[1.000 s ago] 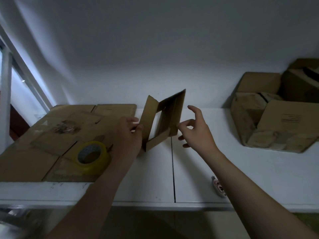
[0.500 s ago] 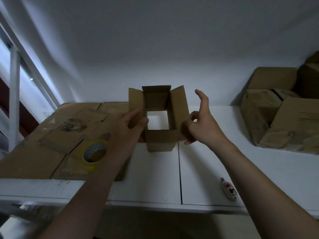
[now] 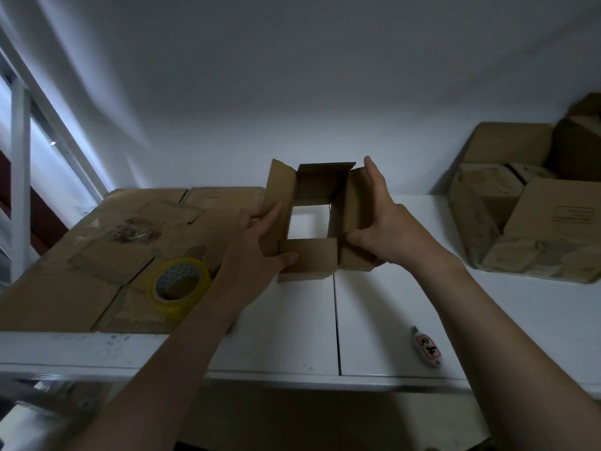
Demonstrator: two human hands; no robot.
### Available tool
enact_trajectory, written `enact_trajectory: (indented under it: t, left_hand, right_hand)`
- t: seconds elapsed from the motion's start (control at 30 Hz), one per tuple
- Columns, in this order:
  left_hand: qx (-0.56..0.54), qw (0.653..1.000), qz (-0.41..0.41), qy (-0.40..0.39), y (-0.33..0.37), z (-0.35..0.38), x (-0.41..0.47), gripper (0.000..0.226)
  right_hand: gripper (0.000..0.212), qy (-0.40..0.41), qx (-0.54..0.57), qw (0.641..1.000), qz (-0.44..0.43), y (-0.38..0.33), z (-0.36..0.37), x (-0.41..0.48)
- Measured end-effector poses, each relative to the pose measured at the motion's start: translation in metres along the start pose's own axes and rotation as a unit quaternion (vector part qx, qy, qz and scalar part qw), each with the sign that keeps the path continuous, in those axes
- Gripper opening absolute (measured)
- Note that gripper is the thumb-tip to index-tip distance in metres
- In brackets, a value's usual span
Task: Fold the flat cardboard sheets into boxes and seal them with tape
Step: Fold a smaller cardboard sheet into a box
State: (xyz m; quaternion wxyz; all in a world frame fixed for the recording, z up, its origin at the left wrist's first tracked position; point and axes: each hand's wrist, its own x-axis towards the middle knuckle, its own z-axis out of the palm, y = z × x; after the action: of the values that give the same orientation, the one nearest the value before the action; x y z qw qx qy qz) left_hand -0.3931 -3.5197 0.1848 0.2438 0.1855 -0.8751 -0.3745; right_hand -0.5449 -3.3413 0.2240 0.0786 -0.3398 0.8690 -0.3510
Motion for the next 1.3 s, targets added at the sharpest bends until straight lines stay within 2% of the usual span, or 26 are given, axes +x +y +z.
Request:
enact_trajectory:
  t: [0.17,0.3,0.43,0.57,0.7,0.8,1.0,1.13,1.17,1.3]
  left_hand:
    - [0.03,0.999,0.024,-0.008,0.002,0.003,-0.002,0.087]
    - [0.04,0.999,0.031,0.001,0.0,0.003,-0.003,0.087]
    - [0.034,0.998,0.011,0.056,-0.001,0.005,-0.005,0.087]
    - [0.046,0.995,0.008,0.083,0.002,0.006,-0.007,0.086]
    - [0.071,0.994,0.043,0.075,0.006,0.008,-0.012,0.08]
    - [0.085,0.992,0.044,0.087,0.006,0.011,-0.014,0.079]
    - [0.18,0.972,0.077,0.131,0.004,0.015,-0.016,0.082]
    - [0.173,0.972,0.085,0.134,0.004,0.015,-0.017,0.083]
    - [0.172,0.972,0.087,0.133,0.004,0.015,-0.017,0.083]
    - [0.173,0.973,0.086,0.129,0.004,0.014,-0.017,0.079]
  right_hand:
    - [0.115,-0.052,-0.019,0.998,-0.007,-0.005,-0.011,-0.006]
    - [0.093,-0.035,-0.039,0.999,-0.015,-0.005,-0.011,-0.006]
    - [0.082,-0.056,-0.01,0.998,-0.01,-0.008,-0.006,-0.008]
    - [0.073,-0.019,-0.045,0.999,-0.013,-0.008,0.004,-0.003]
    - [0.068,0.044,-0.093,0.994,-0.021,-0.004,0.014,0.004]
    - [0.066,0.052,-0.122,0.991,-0.03,-0.005,0.017,0.004]
    - [0.071,0.05,-0.192,0.979,-0.052,-0.023,0.029,-0.005]
    - [0.1,0.084,-0.134,0.983,-0.092,-0.023,0.047,-0.005]
    - [0.102,0.089,-0.111,0.985,-0.098,-0.022,0.05,-0.004]
    - [0.083,0.08,0.01,0.991,-0.104,-0.021,0.062,-0.003]
